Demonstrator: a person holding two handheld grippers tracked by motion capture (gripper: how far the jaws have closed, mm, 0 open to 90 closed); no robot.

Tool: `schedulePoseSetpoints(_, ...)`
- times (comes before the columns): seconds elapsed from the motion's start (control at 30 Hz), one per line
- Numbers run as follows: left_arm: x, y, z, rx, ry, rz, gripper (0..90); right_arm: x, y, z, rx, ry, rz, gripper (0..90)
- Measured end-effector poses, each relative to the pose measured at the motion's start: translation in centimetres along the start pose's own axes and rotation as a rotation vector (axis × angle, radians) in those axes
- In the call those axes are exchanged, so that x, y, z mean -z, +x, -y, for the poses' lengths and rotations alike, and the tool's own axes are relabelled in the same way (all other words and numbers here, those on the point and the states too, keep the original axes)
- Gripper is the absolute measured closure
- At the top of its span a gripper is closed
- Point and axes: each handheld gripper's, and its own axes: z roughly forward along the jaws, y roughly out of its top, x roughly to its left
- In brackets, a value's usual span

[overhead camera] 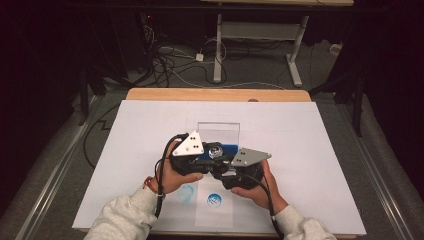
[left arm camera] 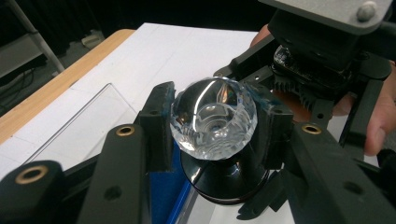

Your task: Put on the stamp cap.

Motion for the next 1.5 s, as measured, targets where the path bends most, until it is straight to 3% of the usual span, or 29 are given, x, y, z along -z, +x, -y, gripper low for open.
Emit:
schedulePoseSetpoints(0.13, -0.1, 0.1, 0.2, 0.017, -0.008, 0.011, 55.1, 0.0, 0.0, 0.2, -0.007, 0.006, -0.002, 38.7)
schedulePoseSetpoints(0.3, -0.1, 0.0, 0.2, 0.007, -0.002, 0.011, 55.1, 0.2, 0.0, 0.1, -0.009, -0.003, 0.003, 38.7)
schedulePoseSetpoints(0.53, -0.4, 0.0, 0.3, 0.0, 0.013, 0.017, 55.1, 0.0, 0.1, 0.2, 0.002, 0.024, 0.002, 38.8)
schedulePoseSetpoints(0.77, -0.4, 0.2, 0.7, 0.037, -0.018, 0.034, 55.1, 0.2, 0.2, 0.1, -0.006, 0.031, 0.006, 38.9)
schedulePoseSetpoints(1.13, -0.4, 0.4, 1.1, 0.056, -0.048, 0.053, 55.1, 0.4, 0.3, -0.1, -0.018, 0.041, 0.016, 39.0)
schedulePoseSetpoints(1.37, -0.5, 0.2, 1.2, 0.046, -0.047, 0.047, 55.1, 0.5, 0.4, -0.1, -0.024, 0.045, 0.017, 38.9)
schedulePoseSetpoints(1.5, -0.7, 0.1, 1.1, 0.031, -0.021, 0.048, 55.1, 0.3, 0.3, 0.0, -0.02, 0.061, 0.017, 38.9)
